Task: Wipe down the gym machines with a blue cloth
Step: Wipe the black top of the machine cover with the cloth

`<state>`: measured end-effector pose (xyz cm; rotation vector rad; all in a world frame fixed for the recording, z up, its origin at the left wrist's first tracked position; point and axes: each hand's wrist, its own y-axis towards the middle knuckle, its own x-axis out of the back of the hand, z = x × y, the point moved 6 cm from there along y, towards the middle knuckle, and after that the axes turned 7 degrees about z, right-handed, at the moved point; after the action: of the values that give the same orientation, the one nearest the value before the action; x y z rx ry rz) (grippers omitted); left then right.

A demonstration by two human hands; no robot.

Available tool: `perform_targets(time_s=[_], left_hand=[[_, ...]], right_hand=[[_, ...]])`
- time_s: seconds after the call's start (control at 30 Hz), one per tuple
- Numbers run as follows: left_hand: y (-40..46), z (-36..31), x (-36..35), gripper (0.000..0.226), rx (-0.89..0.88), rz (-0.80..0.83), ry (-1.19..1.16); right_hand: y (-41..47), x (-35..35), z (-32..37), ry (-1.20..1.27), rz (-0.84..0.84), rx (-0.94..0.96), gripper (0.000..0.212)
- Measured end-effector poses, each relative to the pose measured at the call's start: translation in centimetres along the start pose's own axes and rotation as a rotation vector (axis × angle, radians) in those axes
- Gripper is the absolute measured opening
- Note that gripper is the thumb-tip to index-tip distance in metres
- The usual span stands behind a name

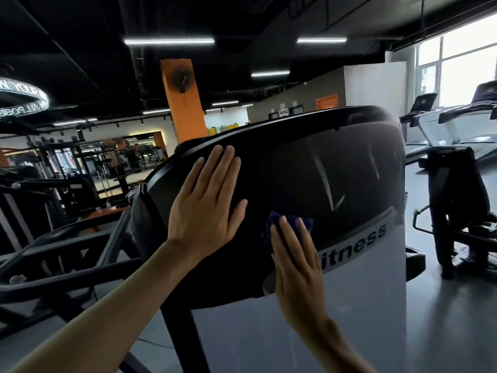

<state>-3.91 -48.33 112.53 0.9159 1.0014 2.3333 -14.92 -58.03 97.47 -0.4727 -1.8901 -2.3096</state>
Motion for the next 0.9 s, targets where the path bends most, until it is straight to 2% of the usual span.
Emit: perform_targets(time_s=[0.1,0.2,0.3,0.43,0.5,0.6,0.67,0.77,0.9], left_hand=[[0.1,-0.1,0.0,0.072,0.014,0.005,0.011],[0.2,-0.2,0.2,0.07,0.038,-0.015,0.006],[0.1,-0.6,0.2,0.07,0.07,-0.021,-0.016],[0.0,-0.7,0.2,0.07,0.072,-0.027,-0.013],[0.0,-0.7,0.2,0.07,0.069,-0.028,-0.016],[0.1,-0.7,0.2,0.071,0.069,-0.015,-0.017],[0.0,-0.8,0.2,0.072,0.074,-0.006,-0.006],[0.0,-0.7,0.0,0.073,0.084,0.009,0.007],[0.4,-1.0,0.1,0.071,0.109,-0.017,0.016]], right_hand=[[6.9,2.2,-0.1,0.043,-0.063,0.029,0.068],[15.1,4.5,-0.2,0.042,-0.129,0.083,0.056],[17.5,4.9,-0.4,0.018,-0.156,0.08,0.051],[8.7,2.7,-1.4,0.05,-0.161,0.03,0.058],[2.1,1.0,-1.9,0.054,-0.09,-0.003,0.074],[-2.5,-0.2,-2.3,0.067,-0.02,0.009,0.079],[-0.2,0.5,-2.2,0.089,-0.01,0.036,0.075],[7.9,3.2,-2.2,0.083,-0.063,0.054,0.05],[17.4,5.9,-3.1,0.012,-0.103,0.04,0.048]])
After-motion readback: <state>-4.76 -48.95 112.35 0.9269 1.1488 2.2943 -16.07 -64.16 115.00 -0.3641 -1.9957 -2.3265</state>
